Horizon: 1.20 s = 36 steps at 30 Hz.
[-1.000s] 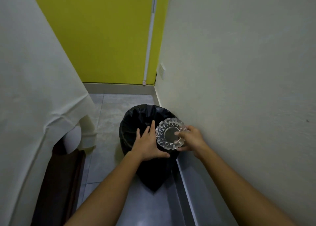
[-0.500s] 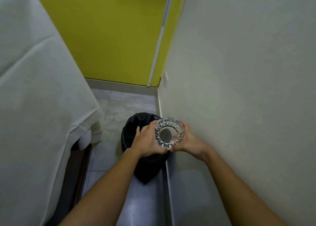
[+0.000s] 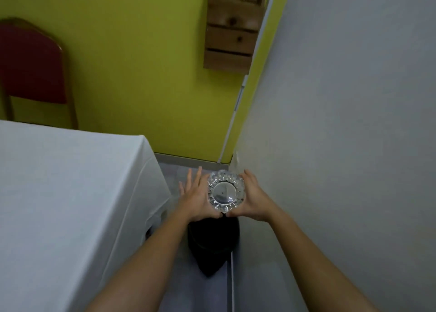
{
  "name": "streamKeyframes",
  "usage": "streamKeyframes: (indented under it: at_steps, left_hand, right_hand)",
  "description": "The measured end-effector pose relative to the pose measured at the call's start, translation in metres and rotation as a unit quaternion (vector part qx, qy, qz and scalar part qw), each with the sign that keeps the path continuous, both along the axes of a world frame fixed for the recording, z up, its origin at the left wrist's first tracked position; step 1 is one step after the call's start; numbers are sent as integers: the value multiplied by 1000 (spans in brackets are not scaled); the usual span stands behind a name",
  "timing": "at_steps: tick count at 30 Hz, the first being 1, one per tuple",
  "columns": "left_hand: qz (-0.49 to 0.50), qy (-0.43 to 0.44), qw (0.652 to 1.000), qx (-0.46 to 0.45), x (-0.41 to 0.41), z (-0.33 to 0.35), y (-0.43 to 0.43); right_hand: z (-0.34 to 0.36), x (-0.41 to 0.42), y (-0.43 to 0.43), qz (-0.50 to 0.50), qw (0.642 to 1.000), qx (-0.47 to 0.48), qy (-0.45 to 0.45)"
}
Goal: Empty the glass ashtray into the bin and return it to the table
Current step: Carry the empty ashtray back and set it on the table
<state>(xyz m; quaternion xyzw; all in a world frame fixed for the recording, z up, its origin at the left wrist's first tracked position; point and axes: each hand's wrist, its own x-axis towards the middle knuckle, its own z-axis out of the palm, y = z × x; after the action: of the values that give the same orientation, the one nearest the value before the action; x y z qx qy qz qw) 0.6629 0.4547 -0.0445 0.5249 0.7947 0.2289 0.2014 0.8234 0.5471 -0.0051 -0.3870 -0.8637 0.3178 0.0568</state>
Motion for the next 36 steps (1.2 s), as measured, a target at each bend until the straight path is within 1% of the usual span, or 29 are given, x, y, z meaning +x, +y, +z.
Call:
streamKeyframes:
  at_steps: [4,8,12,15,19,22,29,36]
  left_hand:
    - [22,39,999,12,-19,67,-46]
    - [45,67,997,18,-43,91,-88]
    - [64,90,994,25,-79,105,-127]
    - [82,97,992,20,-111,112,-165]
    - [109,119,987,12,-173,117,-229]
    - [112,131,985,-9,-219,119,-280]
    - [143,109,982,-58,-312,113,-401]
    - [175,104,975,-91,-376,106,-477]
  right_hand:
    - [64,-21,-38,38,997,62,17]
    - [88,-52,-70,71,993,95,8]
    - [99,-92,-102,93,989,111,29]
    - [100,-128,-131,108,987,108,46]
    - [95,-198,-185,125,985,98,70]
    - [90,-245,-233,144,984,71,80]
    - [78,-352,-340,197,977,44,73]
    - [68,-427,-406,247,967,26,52]
